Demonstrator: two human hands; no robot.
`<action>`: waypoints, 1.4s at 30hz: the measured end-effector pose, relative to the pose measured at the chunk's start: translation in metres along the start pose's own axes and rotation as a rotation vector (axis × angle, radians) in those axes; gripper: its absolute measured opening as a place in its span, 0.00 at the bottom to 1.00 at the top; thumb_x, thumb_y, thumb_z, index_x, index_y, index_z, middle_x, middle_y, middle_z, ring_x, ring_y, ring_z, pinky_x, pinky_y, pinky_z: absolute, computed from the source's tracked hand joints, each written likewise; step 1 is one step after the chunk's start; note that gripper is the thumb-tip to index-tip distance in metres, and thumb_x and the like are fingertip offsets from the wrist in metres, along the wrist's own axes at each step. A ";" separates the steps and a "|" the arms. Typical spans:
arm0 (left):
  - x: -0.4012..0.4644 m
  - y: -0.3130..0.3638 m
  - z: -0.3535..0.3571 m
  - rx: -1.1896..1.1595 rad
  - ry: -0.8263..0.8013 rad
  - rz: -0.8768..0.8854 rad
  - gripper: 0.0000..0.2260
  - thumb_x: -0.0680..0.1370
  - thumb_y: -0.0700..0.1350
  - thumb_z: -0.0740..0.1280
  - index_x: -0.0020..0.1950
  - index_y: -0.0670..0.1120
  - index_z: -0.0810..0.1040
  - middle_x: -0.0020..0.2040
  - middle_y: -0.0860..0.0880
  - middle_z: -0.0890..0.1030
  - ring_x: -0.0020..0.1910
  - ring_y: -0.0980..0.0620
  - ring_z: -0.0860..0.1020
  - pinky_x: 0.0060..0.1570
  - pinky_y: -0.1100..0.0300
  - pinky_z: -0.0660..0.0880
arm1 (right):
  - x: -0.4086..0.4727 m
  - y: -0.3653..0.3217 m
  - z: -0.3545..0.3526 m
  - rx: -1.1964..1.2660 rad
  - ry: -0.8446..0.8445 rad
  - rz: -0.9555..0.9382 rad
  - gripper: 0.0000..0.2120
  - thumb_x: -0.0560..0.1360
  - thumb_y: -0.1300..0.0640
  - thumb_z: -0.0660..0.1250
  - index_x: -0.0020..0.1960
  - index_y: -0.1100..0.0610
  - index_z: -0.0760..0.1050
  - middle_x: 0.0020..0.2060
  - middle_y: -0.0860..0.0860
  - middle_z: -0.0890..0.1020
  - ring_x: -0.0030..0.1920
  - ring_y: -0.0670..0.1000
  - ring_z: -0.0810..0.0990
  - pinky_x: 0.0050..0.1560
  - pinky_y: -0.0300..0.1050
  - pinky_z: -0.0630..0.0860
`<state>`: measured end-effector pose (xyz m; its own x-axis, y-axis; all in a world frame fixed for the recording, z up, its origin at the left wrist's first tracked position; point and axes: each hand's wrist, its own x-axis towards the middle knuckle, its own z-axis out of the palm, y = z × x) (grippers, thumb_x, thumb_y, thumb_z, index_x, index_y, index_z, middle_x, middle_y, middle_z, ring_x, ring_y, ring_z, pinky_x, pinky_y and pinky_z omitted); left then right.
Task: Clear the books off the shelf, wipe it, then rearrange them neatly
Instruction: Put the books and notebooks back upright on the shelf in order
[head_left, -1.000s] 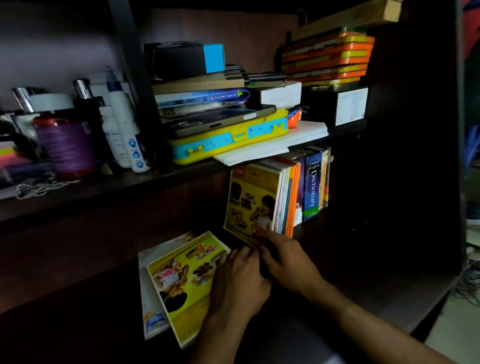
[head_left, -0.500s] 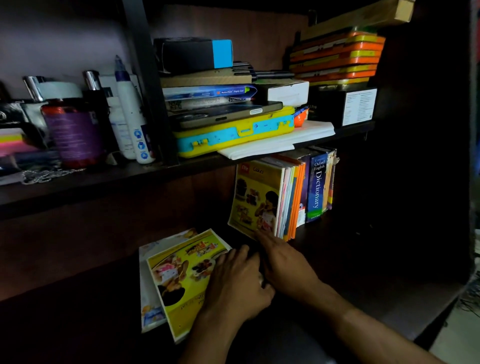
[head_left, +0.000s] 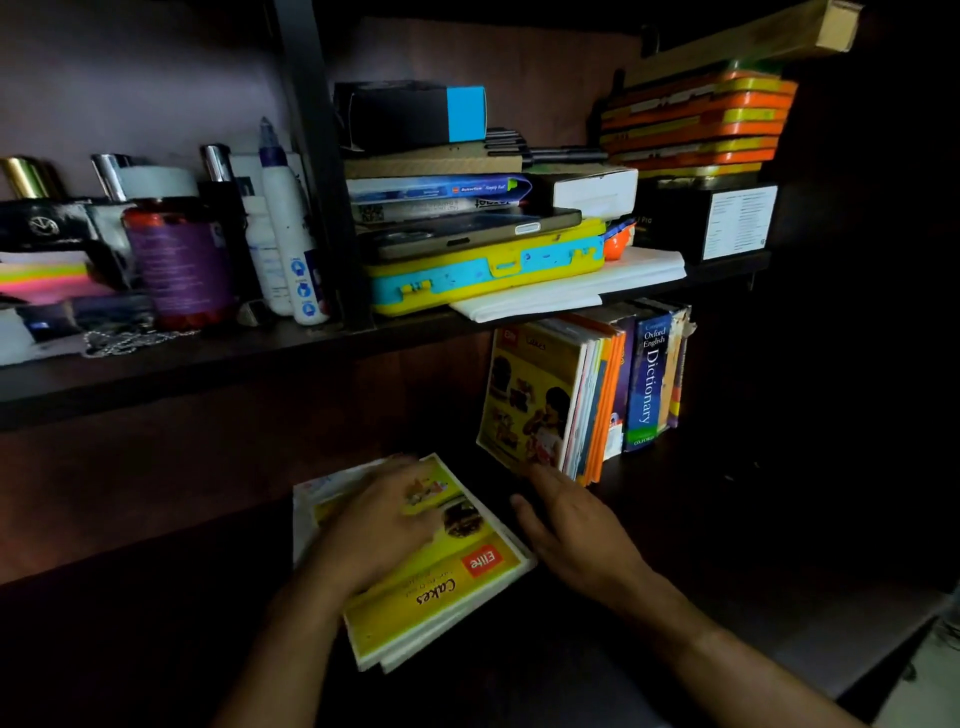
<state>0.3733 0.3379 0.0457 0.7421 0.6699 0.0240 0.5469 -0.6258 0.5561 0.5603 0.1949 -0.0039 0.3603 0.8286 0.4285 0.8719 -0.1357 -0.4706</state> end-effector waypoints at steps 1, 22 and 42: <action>-0.002 -0.021 -0.008 0.090 0.059 -0.078 0.29 0.78 0.58 0.71 0.77 0.57 0.67 0.75 0.53 0.67 0.73 0.47 0.70 0.71 0.51 0.68 | -0.001 0.001 -0.001 0.029 0.004 -0.008 0.13 0.83 0.41 0.56 0.59 0.47 0.71 0.52 0.46 0.78 0.52 0.47 0.77 0.49 0.47 0.74; 0.002 -0.009 0.019 -1.176 0.605 -0.183 0.10 0.77 0.51 0.73 0.58 0.55 0.81 0.53 0.51 0.86 0.53 0.45 0.85 0.58 0.41 0.80 | -0.006 -0.006 -0.006 -0.053 0.055 -0.175 0.17 0.79 0.33 0.59 0.53 0.44 0.77 0.47 0.39 0.78 0.50 0.39 0.72 0.52 0.43 0.72; -0.026 0.034 0.042 -0.641 0.541 0.360 0.41 0.75 0.49 0.76 0.80 0.63 0.55 0.79 0.58 0.62 0.76 0.60 0.63 0.67 0.71 0.66 | 0.024 -0.081 -0.061 -0.190 -0.392 -0.115 0.29 0.77 0.54 0.70 0.70 0.57 0.59 0.54 0.58 0.81 0.50 0.58 0.79 0.40 0.43 0.65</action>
<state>0.3889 0.2822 0.0292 0.4547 0.6745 0.5816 -0.1225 -0.5994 0.7910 0.5184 0.1923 0.0914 0.1365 0.9823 0.1283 0.9575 -0.0975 -0.2715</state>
